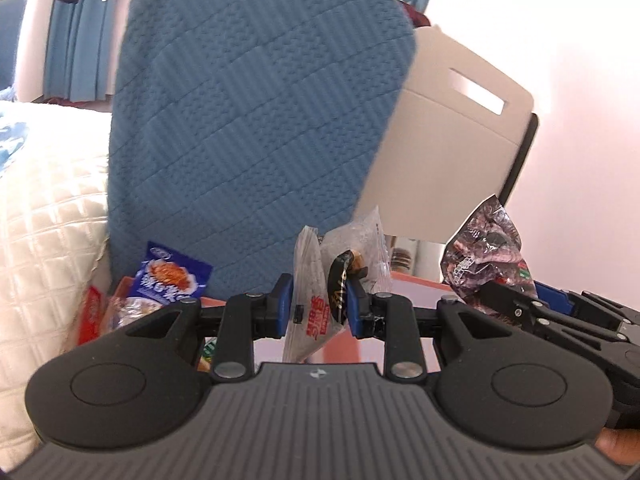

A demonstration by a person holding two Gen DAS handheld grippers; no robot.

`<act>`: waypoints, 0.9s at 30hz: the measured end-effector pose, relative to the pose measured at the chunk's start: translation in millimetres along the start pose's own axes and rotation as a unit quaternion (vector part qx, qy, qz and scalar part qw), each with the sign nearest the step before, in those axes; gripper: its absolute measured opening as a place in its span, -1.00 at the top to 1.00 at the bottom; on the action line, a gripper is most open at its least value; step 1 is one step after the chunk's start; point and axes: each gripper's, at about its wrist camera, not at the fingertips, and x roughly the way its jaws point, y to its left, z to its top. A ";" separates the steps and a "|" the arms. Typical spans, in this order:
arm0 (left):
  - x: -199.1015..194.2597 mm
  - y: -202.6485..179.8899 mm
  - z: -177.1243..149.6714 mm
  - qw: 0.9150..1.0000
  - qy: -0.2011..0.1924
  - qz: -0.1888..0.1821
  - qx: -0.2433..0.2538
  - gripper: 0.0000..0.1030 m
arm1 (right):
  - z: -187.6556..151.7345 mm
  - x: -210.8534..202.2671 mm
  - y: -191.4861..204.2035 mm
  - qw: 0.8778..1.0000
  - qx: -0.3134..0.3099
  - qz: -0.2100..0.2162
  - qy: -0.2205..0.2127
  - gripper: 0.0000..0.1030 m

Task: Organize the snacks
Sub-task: 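Lift both held snacks and carry them over the empty pink box, then open the left gripper over the pink box while the right gripper releases the foil bag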

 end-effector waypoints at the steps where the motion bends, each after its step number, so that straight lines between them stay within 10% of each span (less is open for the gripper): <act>1: 1.1 -5.7 0.1 1.000 0.001 -0.003 0.002 0.38 | 0.6 -2.3 -3.8 1.000 0.001 -0.002 -0.002 0.22; 27: 105.6 -100.2 -75.6 0.989 0.138 -0.043 0.043 0.38 | -90.0 27.3 -105.2 0.992 0.040 -0.050 0.111 0.21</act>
